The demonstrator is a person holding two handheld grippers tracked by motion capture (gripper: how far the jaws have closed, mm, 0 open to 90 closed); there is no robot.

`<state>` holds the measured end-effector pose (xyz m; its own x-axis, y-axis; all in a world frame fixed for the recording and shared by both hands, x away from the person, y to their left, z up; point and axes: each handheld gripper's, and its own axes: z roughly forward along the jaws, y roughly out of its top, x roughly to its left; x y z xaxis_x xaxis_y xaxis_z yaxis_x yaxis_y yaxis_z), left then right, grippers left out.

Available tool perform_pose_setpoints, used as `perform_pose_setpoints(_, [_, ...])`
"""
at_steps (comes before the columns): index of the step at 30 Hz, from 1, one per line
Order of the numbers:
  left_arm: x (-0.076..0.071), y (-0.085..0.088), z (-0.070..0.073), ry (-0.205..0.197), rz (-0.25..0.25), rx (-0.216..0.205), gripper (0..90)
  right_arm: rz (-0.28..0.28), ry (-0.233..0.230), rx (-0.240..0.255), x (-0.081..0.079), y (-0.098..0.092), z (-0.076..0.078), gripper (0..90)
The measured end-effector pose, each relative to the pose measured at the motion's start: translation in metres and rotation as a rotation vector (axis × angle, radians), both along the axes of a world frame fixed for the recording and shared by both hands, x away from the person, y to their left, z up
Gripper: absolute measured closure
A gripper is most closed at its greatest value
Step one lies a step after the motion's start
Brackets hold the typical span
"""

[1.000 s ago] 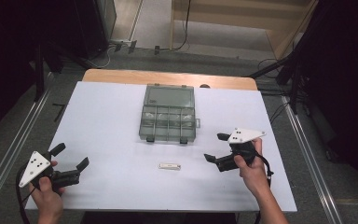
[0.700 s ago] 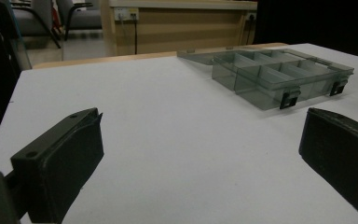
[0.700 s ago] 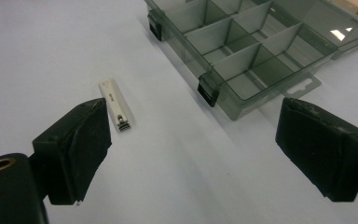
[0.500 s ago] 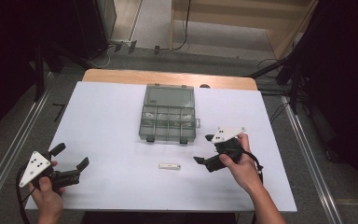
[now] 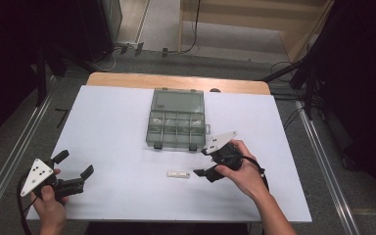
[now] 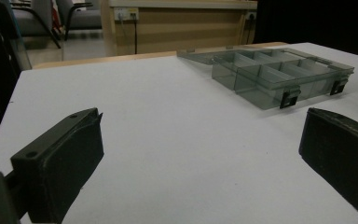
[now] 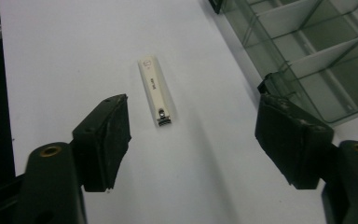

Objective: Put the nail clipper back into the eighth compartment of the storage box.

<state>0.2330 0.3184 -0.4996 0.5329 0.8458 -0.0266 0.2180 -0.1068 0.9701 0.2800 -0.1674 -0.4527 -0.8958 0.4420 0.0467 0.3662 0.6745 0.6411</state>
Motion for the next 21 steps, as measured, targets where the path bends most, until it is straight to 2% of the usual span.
perform_pose_setpoints(2, [0.000,0.000,0.000,-0.001,0.000,-0.001,0.0,0.018,0.022,-0.002,0.002,0.003,-0.001,32.2])
perform_pose_setpoints(3, [0.000,0.000,0.000,0.000,0.001,0.001,0.0,0.024,0.035,-0.001,0.002,0.006,-0.002,37.4])
perform_pose_setpoints(4, [0.000,0.000,0.000,0.000,0.001,0.001,0.0,0.024,0.035,-0.001,0.002,0.006,-0.002,37.4])
perform_pose_setpoints(7, [0.000,0.000,0.000,0.000,0.001,0.001,0.0,0.045,0.044,-0.036,0.004,0.014,-0.005,48.2])
perform_pose_setpoints(9, [0.000,0.000,0.000,0.000,0.001,0.002,0.0,0.064,0.042,-0.061,0.005,0.018,-0.007,52.0])
perform_pose_setpoints(10, [0.000,0.000,0.000,0.000,0.001,0.002,0.0,0.065,0.060,-0.072,0.005,0.020,-0.007,54.4])
perform_pose_setpoints(11, [0.000,-0.001,0.000,0.001,0.002,0.002,0.0,0.074,0.067,-0.081,0.006,0.021,-0.008,55.7])
perform_pose_setpoints(14, [0.000,-0.001,0.000,0.001,0.002,0.002,0.0,0.087,0.050,-0.116,0.007,0.026,-0.010,59.2])
perform_pose_setpoints(18, [0.000,-0.001,0.000,0.001,0.002,0.004,0.0,0.099,0.049,-0.138,0.009,0.033,-0.012,62.5])
perform_pose_setpoints(21, [0.000,-0.001,0.000,0.002,0.002,0.007,0.0,0.105,0.065,-0.159,0.009,0.039,-0.014,64.8])
